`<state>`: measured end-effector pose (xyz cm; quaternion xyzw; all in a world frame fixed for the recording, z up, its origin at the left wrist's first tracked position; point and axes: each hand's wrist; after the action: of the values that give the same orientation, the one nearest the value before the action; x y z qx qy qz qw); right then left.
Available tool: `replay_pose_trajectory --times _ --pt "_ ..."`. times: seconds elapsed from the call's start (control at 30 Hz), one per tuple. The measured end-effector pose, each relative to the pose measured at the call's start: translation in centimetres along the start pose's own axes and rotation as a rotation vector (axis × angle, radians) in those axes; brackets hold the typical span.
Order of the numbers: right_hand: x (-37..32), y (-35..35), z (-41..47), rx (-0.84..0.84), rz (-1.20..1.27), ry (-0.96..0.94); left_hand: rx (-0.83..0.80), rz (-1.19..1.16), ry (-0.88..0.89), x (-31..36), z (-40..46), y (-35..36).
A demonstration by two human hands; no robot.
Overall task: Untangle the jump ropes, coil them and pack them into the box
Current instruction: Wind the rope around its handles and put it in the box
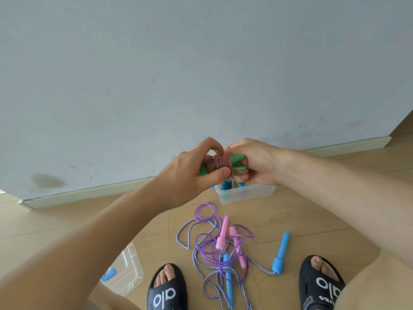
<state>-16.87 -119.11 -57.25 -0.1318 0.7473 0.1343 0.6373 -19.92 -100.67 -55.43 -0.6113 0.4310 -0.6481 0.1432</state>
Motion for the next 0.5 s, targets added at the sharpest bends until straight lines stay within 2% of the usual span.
replay_pose_trajectory --times 0.2,0.37,0.5 --pt "1.0 0.2 0.2 0.052 -0.034 0.062 -0.003 0.042 0.078 0.8 -0.1 -0.4" --pt "0.3 0.7 -0.2 0.009 -0.012 0.095 0.047 0.09 0.122 0.3 0.1 -0.8" --pt "-0.1 0.5 -0.4 0.002 -0.048 0.13 0.066 -0.008 0.079 0.3 0.1 -1.0"
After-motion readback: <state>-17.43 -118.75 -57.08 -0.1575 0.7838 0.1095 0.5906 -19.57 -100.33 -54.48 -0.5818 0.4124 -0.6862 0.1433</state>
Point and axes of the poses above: each hand's wrist, its own z-axis towards the middle knuckle, its own y-axis out of the palm, x = y × z, and after that the axes turned 15 degrees about -y, right-handed
